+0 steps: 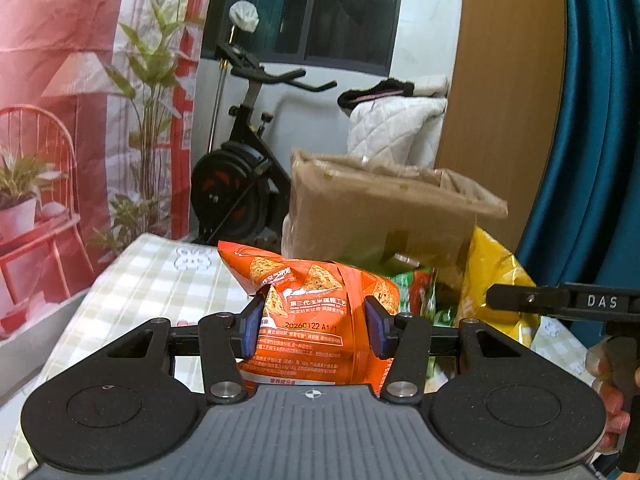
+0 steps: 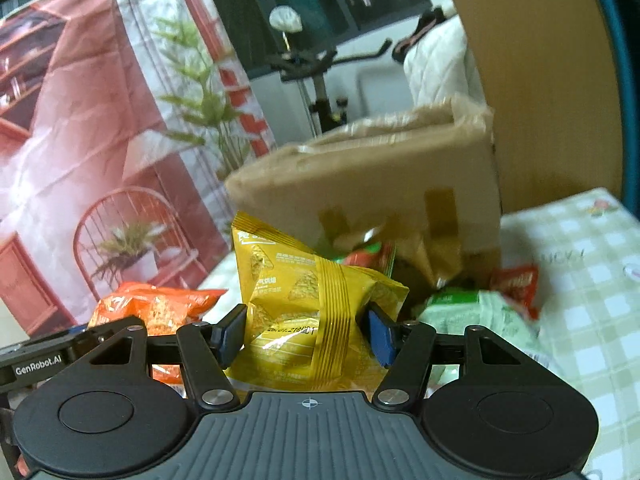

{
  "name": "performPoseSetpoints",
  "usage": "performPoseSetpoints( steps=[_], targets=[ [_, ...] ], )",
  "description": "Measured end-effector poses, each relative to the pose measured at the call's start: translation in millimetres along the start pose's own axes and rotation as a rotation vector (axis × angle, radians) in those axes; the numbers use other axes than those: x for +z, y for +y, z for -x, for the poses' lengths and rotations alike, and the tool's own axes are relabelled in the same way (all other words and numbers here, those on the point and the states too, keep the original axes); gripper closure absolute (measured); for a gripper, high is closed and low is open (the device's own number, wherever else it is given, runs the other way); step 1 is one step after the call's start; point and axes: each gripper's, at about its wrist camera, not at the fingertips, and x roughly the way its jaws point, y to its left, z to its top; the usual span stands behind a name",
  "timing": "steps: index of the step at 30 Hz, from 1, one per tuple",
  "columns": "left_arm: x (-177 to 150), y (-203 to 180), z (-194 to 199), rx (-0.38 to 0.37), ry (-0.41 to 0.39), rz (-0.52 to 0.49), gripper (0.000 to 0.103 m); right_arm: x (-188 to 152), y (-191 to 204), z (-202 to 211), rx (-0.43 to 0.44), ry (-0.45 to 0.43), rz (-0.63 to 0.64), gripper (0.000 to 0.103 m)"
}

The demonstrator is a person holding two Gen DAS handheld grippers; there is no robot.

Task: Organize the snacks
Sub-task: 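Lift the orange chip bag with the left tool while the right tool lifts the yellow bag, then drop both bags into the lined box, opening both tools above it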

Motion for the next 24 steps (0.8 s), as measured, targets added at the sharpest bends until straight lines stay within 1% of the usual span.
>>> performPoseSetpoints(
  steps=[4,7,10,14,17,19,21,24],
  targets=[
    [8,-4,-1,0.001,-0.032,-0.013,0.05,21,-6,6,-0.023,-0.06,0.012,0.045],
    [20,-8,-6,0.004,-0.05,-0.018,0.05,37,-13,7,-0.04,-0.095,0.036,0.045],
    [38,-14,-13,0.004,-0.087,-0.031,0.05,59,-17,10,-0.065,-0.154,0.092,0.045],
    [71,-29,-27,-0.001,-0.168,-0.069,0.05,97,-25,4,-0.084,-0.248,0.18,0.045],
    [99,-41,-47,0.002,-0.207,-0.1,0.05,126,-29,-14,-0.09,-0.287,0.258,0.045],
    [115,-52,-66,0.018,-0.225,-0.13,0.049,141,-29,-29,-0.102,-0.302,0.325,0.045],
    [129,-61,-88,0.042,-0.221,-0.154,0.049,153,-29,-48,-0.127,-0.301,0.383,0.045],
    [141,-69,-118,0.077,-0.211,-0.177,0.049,165,-32,-73,-0.144,-0.279,0.402,0.045]
  ],
)
